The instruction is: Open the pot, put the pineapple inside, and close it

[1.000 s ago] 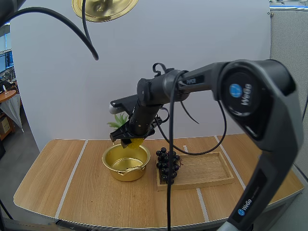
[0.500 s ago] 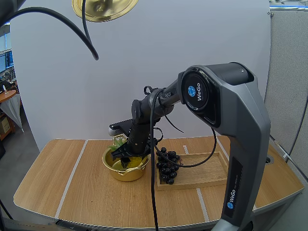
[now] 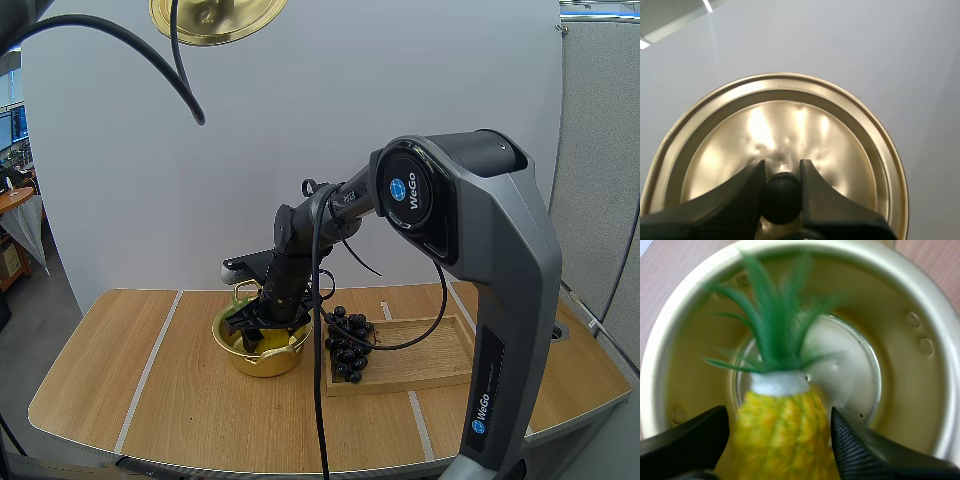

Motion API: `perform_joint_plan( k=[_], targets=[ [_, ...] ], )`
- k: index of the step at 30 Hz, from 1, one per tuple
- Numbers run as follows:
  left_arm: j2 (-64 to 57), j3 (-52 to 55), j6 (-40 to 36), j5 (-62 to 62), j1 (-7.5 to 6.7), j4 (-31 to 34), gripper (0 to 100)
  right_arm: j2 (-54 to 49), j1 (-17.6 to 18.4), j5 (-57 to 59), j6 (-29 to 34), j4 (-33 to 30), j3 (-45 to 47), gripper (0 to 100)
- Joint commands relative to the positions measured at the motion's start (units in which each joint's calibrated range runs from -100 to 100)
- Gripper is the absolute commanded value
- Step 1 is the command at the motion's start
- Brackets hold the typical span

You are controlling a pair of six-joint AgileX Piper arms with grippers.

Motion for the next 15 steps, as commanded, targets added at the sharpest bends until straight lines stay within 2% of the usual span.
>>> perform_joint_plan(
  k=[1, 6, 15],
  targets=[
    [-0.5, -0.5, -0.2, -1.9, -0.07, 0.4, 0, -0.4, 0.0, 0.7, 0.8, -3.1, -0.6, 100],
    [-0.5, -0.5, -0.2, -1.9, -0.07, 0.4, 0, -3.1, 0.0, 0.7, 1.2, -3.1, -0.6, 100],
    [-0.5, -0.5, -0.2, -1.9, -0.07, 0.4, 0, -19.6, 0.0, 8.0, 1.6, -3.1, -0.4, 100]
  ],
)
